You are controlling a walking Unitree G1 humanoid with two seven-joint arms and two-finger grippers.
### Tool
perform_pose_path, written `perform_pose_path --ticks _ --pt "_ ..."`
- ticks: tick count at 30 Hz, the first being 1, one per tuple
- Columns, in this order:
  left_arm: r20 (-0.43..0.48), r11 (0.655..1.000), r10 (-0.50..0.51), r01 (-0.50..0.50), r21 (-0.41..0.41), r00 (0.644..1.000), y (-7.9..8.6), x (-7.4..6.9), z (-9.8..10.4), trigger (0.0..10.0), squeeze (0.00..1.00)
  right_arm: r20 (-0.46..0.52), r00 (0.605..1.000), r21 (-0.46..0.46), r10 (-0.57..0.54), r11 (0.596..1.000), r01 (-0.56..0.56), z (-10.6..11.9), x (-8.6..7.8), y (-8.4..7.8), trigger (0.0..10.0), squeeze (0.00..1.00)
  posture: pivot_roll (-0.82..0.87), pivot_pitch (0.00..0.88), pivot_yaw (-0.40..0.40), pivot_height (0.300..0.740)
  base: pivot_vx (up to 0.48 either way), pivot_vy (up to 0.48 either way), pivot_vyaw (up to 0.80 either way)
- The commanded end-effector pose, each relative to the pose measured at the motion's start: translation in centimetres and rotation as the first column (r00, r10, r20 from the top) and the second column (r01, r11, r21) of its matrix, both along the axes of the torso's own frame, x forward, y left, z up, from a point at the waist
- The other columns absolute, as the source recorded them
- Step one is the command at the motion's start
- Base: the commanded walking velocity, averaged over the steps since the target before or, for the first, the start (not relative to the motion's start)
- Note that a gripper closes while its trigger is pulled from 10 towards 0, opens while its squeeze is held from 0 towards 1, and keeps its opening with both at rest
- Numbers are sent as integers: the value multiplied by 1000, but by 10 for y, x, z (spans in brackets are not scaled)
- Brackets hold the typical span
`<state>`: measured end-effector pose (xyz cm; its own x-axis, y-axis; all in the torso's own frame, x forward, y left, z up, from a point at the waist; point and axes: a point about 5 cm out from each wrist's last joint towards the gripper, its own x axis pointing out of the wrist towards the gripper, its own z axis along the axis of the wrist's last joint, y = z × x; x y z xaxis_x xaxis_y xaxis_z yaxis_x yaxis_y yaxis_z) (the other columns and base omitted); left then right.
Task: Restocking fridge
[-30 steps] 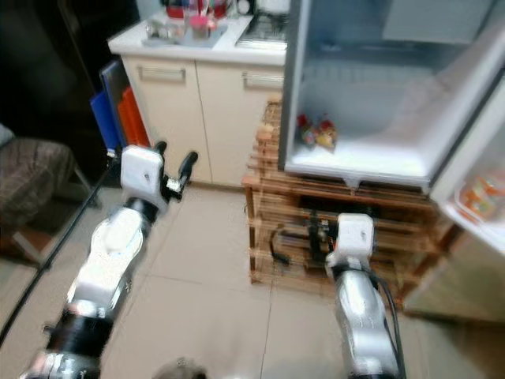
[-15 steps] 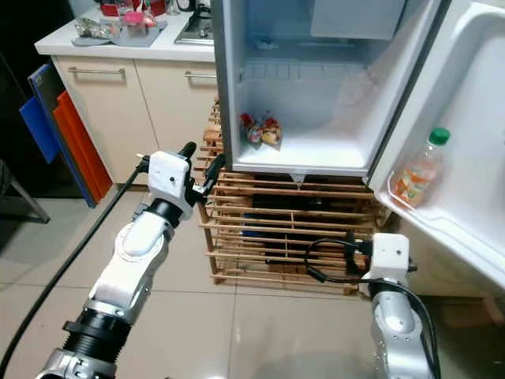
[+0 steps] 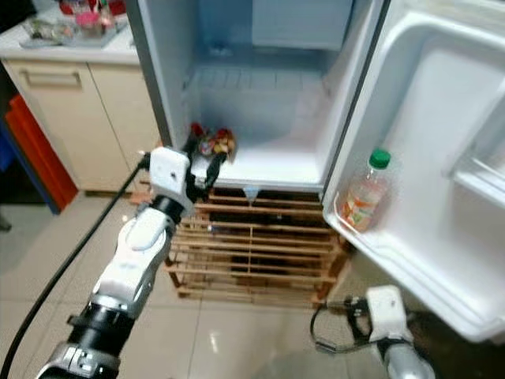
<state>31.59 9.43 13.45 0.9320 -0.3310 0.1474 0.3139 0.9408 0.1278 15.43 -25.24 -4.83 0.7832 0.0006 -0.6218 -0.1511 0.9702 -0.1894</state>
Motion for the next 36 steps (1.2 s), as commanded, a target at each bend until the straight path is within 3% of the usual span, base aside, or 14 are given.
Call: perform_pose_path --ticks 1,4,6,8,10,11,12,13,15,16,18,19,25,36 --pt "4 1000 -4 4 -11 1000 0 0 1 10000 0 -119 993 8 5 1000 -4 -14 -18 -1 10000 0 -146 0 9 740 0 0 0" --pt "-1 1000 -12 12 -2 1000 -1 0 0 10000 0 -277 961 -16 -6 1000 1 -31 -39 -3 10000 0 -144 0 10 740 0 0 0" --pt "-39 998 -13 16 60 999 0 0 -10 10000 0 -394 914 -143 -98 989 44 -38 -55 -22 10000 0 -142 0 14 740 0 0 0" --pt "-73 995 -12 19 102 997 1 1 -18 10000 0 -395 906 -190 -150 979 80 -36 -56 -32 10000 0 -142 0 15 740 0 0 0" --pt "-163 983 -10 40 181 987 3 1 -36 10000 0 -385 894 -240 -230 960 144 -32 -55 -46 10000 0 -150 0 21 740 0 0 0" --pt "-285 972 18 51 231 958 7 -1 -56 10000 0 -368 884 -295 -287 938 182 -28 -55 -57 10000 0 -150 0 21 740 0 0 0" --pt "-455 987 57 19 162 889 16 -6 -79 10000 0 -312 863 -403 -396 879 257 -18 -54 -79 10000 0 -157 0 27 740 0 0 0" --pt "-455 987 57 19 162 889 16 -6 -79 10000 0 -312 863 -403 -396 879 257 -18 -54 -79 10000 0 -157 0 27 740 0 0 0" --pt "-411 982 14 65 178 911 10 -9 -76 10000 0 -236 811 -481 -535 790 381 -5 -57 -103 10000 0 -155 0 27 740 0 0 0" --pt "-411 982 14 65 178 911 10 -9 -76 10000 0 -236 811 -481 -535 790 381 -5 -57 -103 10000 0 -155 0 27 740 0 0 0" --pt "-385 974 -73 149 173 920 -1 -15 -75 10000 0 -171 738 -540 -652 689 484 11 -66 -132 10000 0 -157 0 28 740 0 0 0" --pt "-385 974 -73 149 173 920 -1 -15 -75 10000 0 -171 738 -540 -652 689 484 11 -66 -132 10000 0 -157 0 28 740 0 0 0" --pt "-464 970 -106 194 145 879 -3 -21 -86 10000 0 -64 643 -597 -763 546 587 37 -77 -167 10000 0 -160 0 30 740 -121 0 0" --pt "-438 976 -119 186 113 891 -1 -20 -83 10000 0 73 565 -566 -822 432 702 72 -66 -197 10000 0 -165 0 27 740 -155 -22 0"
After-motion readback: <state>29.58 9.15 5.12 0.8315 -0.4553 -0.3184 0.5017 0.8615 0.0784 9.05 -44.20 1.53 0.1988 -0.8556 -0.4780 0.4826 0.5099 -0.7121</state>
